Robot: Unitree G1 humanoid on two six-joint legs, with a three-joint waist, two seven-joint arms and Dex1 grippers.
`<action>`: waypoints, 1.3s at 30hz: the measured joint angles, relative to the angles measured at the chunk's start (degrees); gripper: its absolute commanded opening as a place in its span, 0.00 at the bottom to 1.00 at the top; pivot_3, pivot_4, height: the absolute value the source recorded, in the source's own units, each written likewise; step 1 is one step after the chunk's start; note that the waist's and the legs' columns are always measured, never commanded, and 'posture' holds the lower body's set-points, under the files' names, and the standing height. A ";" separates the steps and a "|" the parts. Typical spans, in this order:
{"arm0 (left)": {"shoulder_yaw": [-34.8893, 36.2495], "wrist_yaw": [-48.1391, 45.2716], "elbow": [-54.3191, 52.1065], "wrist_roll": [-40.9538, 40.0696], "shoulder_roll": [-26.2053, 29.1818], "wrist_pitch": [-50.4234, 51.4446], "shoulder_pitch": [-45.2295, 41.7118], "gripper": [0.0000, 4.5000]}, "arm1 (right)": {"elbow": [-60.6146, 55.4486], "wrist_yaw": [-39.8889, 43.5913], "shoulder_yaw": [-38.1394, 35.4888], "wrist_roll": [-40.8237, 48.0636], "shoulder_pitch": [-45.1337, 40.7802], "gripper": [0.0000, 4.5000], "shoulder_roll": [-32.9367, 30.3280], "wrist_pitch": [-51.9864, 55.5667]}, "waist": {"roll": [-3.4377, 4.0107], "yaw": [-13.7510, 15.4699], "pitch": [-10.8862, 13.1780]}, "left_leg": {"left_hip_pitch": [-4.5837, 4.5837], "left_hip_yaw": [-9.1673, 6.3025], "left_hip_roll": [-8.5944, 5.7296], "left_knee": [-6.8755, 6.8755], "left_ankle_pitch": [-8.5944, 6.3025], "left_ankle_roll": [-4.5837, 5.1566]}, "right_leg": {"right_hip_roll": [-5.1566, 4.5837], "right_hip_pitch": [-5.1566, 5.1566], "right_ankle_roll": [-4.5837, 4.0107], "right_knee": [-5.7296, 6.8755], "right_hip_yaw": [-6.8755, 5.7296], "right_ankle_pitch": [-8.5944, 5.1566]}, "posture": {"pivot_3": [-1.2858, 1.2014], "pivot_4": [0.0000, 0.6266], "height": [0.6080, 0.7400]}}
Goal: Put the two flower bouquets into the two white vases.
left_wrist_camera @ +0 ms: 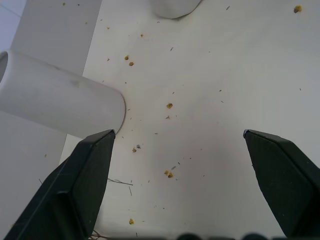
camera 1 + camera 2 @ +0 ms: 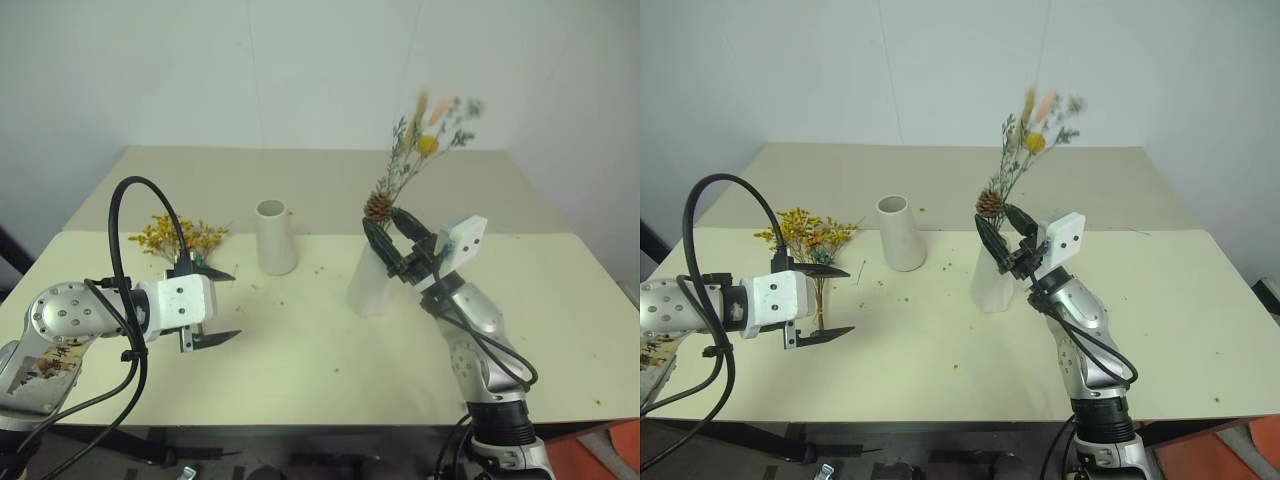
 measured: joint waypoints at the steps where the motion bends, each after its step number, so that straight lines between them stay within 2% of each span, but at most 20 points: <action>1: 0.00 0.00 0.02 0.00 0.00 -0.06 -0.03 1.00 | -0.16 0.12 -0.10 0.00 0.39 0.99 -0.39 0.00 | 0.00 0.01 0.00 | 0.00 0.00 0.00 0.00 0.00 0.00 | 0.00 0.00 0.00 0.00 0.00 0.00 | 0.52 0.24 1.00; 11: -1.21 -0.37 1.15 0.07 0.02 -1.23 -1.77 1.00 | -5.46 1.72 -1.23 0.31 7.11 0.99 -5.70 0.53 | 0.00 0.06 0.00 | 0.00 0.01 -0.01 0.00 0.00 0.00 | 0.00 0.01 0.00 0.00 0.01 -0.01 | 0.52 0.24 1.00; 15: -0.76 0.05 1.64 -0.18 -0.27 -1.16 -1.74 1.00 | -8.79 5.76 -5.30 4.56 9.48 0.99 -12.32 2.92 | -0.01 0.14 0.00 | 0.02 0.01 -0.02 0.00 0.00 0.00 | -0.02 0.08 0.01 -0.03 0.01 0.00 | 0.52 0.24 1.00; 20: 6.29 5.84 -0.22 -9.01 -7.83 5.30 -1.85 1.00 | -11.46 16.33 -11.87 11.78 11.26 0.99 -27.14 8.47 | -0.04 0.26 0.00 | 0.03 -0.04 0.00 0.01 0.00 0.00 | -0.02 0.13 0.02 -0.04 -0.04 -0.01 | 0.52 0.24 1.00; 22: 7.80 9.49 -1.78 -9.14 -9.01 8.64 -1.37 1.00 | -12.86 20.14 -12.64 13.86 11.47 0.99 -32.56 11.34 | -0.04 0.00 0.00 | 0.09 -0.01 0.00 0.01 0.00 0.00 | -0.01 0.16 0.02 -0.04 0.02 -0.01 | 0.52 0.24 1.00; 24: 8.75 14.74 -3.80 -9.21 -10.98 14.28 -1.19 1.00 | -14.68 23.66 -12.69 14.25 11.98 0.99 -37.48 13.02 | -0.04 -0.02 0.00 | 0.13 -0.02 0.00 0.01 0.00 0.00 | 0.01 0.19 0.04 -0.02 0.02 -0.02 | 0.52 0.24 1.00; 28: 9.77 26.41 -7.20 -11.83 -14.92 34.37 -4.45 1.00 | -19.64 30.08 -9.09 12.81 11.61 0.99 -45.28 14.31 | -0.09 0.15 -0.01 | 0.16 -0.10 -0.01 0.07 0.00 0.00 | 0.02 0.28 0.32 -0.02 -0.04 -0.17 | 0.52 0.24 1.00; 33: 8.18 43.78 -10.95 -8.28 -23.70 60.30 -18.04 1.00 | -19.73 34.98 -2.84 13.63 5.13 0.99 -46.74 18.12 | -0.24 0.46 0.00 | 0.02 -0.26 -0.11 0.39 0.00 0.00 | -0.01 0.37 0.19 -0.02 -0.13 0.05 | 0.52 0.24 1.00; 34: 9.22 47.13 -10.69 -6.98 -28.45 67.86 -23.16 1.00 | -18.62 35.97 -1.25 13.61 2.54 0.99 -46.82 19.53 | -0.26 0.65 0.01 | 0.01 -0.31 -0.14 0.49 0.00 0.00 | -0.02 0.43 0.22 -0.03 -0.18 0.07 | 0.52 0.24 1.00; 37: 12.14 53.81 -6.91 -5.51 -35.85 76.53 -31.07 1.00 | -16.53 38.18 2.30 13.44 -2.11 0.99 -46.84 22.06 | -0.31 0.76 0.02 | 0.05 -0.36 -0.15 0.54 0.00 0.00 | -0.03 0.51 0.23 -0.04 -0.21 0.08 | 0.52 0.24 1.00; 39: 12.44 57.69 -2.86 -5.44 -36.35 78.06 -33.06 1.00 | -15.56 38.86 4.47 12.91 -4.43 0.99 -46.82 23.85 | -0.30 0.40 0.01 | 0.06 -0.41 -0.14 0.48 -0.01 0.00 | -0.02 0.46 0.20 -0.04 -0.20 0.08 | 0.52 0.24 1.00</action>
